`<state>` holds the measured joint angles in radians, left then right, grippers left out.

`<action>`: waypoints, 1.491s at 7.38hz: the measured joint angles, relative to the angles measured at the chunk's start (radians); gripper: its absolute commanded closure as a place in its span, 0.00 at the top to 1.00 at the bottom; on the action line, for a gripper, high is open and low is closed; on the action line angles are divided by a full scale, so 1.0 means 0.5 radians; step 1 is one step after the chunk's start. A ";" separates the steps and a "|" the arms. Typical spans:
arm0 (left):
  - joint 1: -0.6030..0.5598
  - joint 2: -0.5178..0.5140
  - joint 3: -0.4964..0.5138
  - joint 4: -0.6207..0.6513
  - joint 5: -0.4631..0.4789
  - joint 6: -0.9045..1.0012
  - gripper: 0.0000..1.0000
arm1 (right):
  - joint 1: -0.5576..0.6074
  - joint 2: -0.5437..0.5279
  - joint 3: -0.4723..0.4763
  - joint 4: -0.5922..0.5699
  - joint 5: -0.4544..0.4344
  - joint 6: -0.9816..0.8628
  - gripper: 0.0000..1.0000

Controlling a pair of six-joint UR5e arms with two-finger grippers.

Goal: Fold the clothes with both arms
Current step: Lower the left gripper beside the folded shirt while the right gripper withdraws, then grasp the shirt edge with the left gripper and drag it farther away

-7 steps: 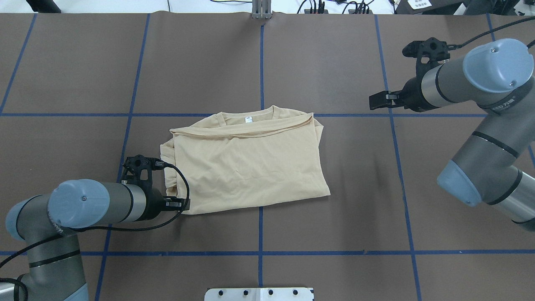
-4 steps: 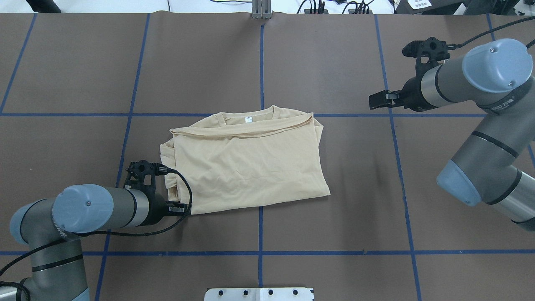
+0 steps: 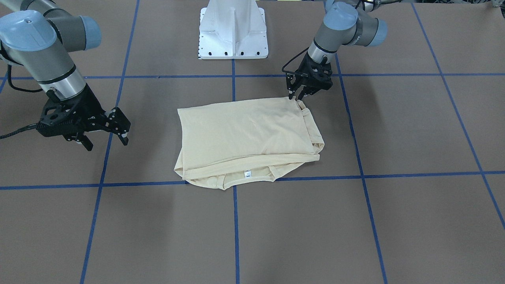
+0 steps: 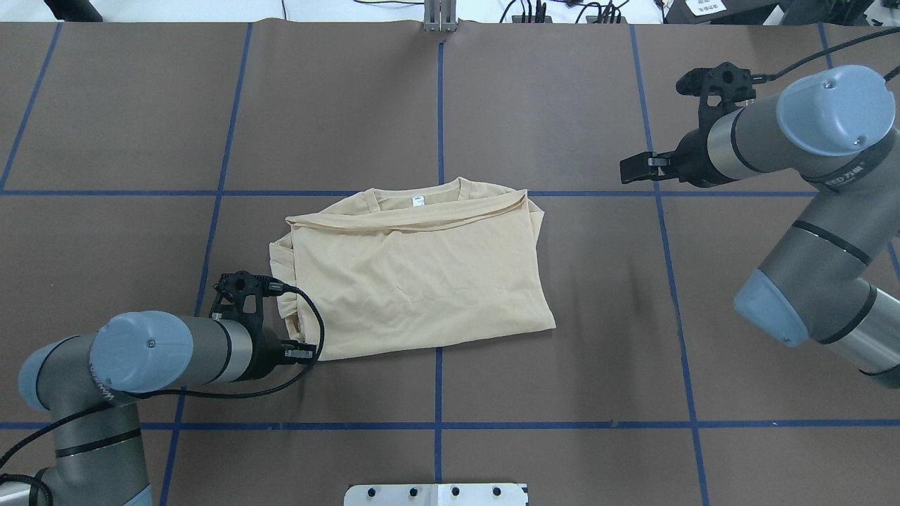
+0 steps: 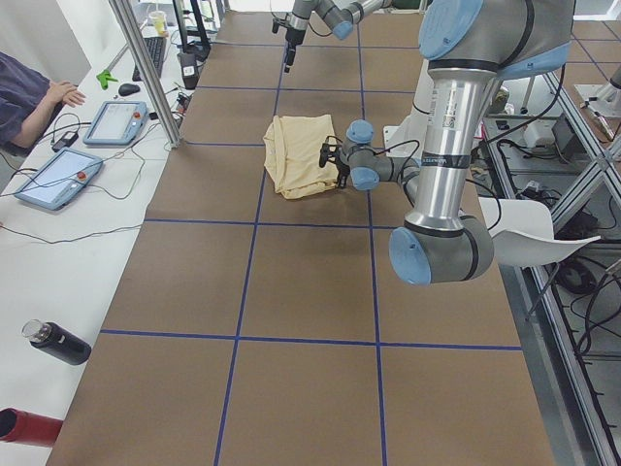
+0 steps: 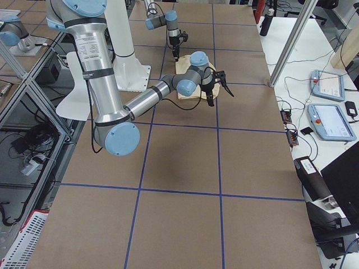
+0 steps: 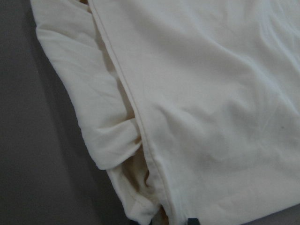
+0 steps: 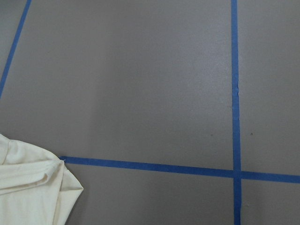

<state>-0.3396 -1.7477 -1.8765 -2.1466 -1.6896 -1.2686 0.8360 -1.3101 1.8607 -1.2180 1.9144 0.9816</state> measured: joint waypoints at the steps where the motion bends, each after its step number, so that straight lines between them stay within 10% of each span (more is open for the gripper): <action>1: 0.000 -0.001 0.000 0.001 0.003 0.000 0.00 | 0.000 0.000 -0.001 0.000 0.000 0.000 1.00; 8: -0.364 -0.040 0.083 0.183 -0.001 0.556 0.00 | -0.007 0.015 -0.029 0.003 -0.003 0.007 1.00; 11: -0.821 -0.753 0.962 0.209 -0.005 0.947 0.00 | -0.020 0.016 -0.031 0.003 -0.005 0.025 1.00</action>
<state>-0.7501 -2.1242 -1.3954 -2.0421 -1.6919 -0.7952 0.8258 -1.3019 1.8454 -1.2165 1.9118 0.9943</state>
